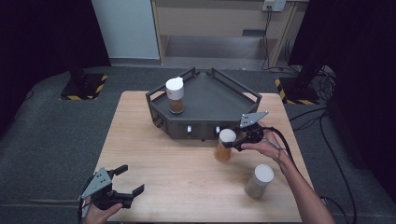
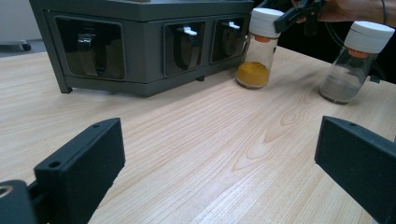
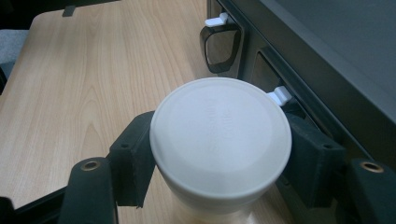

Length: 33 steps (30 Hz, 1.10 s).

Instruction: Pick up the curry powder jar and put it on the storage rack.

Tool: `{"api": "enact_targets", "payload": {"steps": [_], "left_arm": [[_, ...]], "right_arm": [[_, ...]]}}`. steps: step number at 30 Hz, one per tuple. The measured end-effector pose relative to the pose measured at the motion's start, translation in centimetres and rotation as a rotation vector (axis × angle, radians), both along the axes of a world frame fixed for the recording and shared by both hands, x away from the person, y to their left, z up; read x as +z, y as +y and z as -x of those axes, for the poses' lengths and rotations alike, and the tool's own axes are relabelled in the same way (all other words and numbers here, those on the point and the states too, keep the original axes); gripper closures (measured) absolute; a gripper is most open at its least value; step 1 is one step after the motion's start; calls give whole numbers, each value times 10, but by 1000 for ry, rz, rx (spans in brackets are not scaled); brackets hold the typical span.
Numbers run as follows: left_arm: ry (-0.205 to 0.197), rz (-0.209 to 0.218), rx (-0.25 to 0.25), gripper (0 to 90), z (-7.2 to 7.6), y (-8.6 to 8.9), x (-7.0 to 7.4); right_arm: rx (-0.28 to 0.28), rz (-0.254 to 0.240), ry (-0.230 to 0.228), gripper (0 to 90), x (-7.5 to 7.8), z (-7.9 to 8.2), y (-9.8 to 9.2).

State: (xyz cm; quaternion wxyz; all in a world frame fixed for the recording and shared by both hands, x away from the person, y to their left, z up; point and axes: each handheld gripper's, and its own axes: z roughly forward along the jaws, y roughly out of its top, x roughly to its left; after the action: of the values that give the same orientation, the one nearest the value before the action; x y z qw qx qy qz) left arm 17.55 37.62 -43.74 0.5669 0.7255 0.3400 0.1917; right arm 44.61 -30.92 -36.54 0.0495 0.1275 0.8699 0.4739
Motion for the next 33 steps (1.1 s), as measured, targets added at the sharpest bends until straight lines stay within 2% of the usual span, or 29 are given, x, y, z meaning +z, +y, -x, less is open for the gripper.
{"api": "enact_targets", "payload": {"steps": [12,23,33], "left_arm": [[2,-1,3,9,0,0,0],[1,-4,5,9,0,0,0],[-1,-2,8,9,0,0,0]], "right_arm": [[-13,-5,-5,341,5,5,-5],[-3,0,-10,341,30,8,-12],[1,3,-20,341,54,8,-11]]}}
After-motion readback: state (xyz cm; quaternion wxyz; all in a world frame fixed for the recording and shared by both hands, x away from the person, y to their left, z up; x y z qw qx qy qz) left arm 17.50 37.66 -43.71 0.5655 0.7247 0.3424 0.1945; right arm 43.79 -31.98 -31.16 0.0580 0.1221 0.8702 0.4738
